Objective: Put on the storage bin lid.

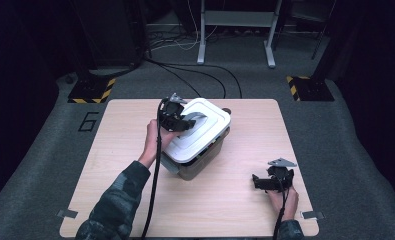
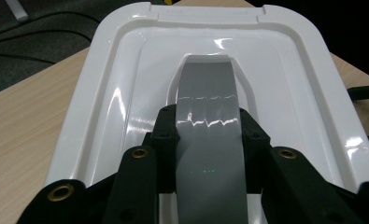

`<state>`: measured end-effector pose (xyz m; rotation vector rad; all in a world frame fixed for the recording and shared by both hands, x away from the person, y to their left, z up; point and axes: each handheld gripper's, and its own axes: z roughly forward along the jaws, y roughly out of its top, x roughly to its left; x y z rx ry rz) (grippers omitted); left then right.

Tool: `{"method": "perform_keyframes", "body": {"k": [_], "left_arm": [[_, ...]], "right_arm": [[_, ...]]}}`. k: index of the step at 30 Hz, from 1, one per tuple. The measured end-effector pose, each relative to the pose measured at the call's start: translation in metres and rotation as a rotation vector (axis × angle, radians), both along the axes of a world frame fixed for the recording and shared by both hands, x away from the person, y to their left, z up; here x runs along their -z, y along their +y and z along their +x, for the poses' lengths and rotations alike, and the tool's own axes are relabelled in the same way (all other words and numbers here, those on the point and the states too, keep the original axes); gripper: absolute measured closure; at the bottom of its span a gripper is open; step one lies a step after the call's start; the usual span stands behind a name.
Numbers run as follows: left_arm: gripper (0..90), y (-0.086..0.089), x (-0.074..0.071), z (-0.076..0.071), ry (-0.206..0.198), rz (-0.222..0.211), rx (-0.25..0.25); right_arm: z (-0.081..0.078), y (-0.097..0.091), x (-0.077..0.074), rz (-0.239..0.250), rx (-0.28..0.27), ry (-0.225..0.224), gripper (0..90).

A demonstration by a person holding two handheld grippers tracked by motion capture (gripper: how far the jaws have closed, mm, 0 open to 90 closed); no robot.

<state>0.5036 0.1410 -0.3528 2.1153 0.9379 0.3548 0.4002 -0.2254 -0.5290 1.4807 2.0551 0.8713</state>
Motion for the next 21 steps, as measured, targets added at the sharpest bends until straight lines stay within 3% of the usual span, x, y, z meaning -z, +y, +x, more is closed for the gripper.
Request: {"method": "perform_keyframes", "body": {"k": [8, 15, 21], "left_arm": [[67.1, -0.0022, 0.0114, 0.0007, 0.007, -0.026, -0.016], [67.0, -0.006, 0.0099, -0.0023, -0.017, 0.012, -0.014], [48.9, -0.0038, 0.0085, -0.0002, -0.011, 0.022, -0.015]], "right_arm": [[0.0, 0.0001, 0.0, 0.001, 0.0, 0.0, 0.2], [0.0, 0.0001, 0.0, 0.0, 0.0, 0.0, 0.2], [-0.0001, 0.0, 0.0, 0.0, -0.001, 0.0, 0.2]]}}
